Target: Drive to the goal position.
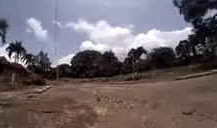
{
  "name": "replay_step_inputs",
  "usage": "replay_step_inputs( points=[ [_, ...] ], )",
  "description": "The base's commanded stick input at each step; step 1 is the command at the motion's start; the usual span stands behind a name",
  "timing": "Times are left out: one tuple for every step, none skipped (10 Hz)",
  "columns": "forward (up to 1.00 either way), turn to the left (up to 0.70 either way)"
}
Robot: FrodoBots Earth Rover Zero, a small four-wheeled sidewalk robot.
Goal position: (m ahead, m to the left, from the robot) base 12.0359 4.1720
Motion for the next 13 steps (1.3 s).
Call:
replay_step_inputs(
  points=[
    [0.7, 0.27],
    [0.7, 0.27],
    [0.7, 0.02],
    [0.7, 0.0],
    [0.7, 0.0],
    [0.7, 0.0],
    [0.7, 0.0],
    [0.7, 0.0],
    [0.7, 0.0],
    [0.7, 0.0],
    [0.7, 0.06],
    [0.7, 0.27],
    [0.7, 0.22]
  ],
)
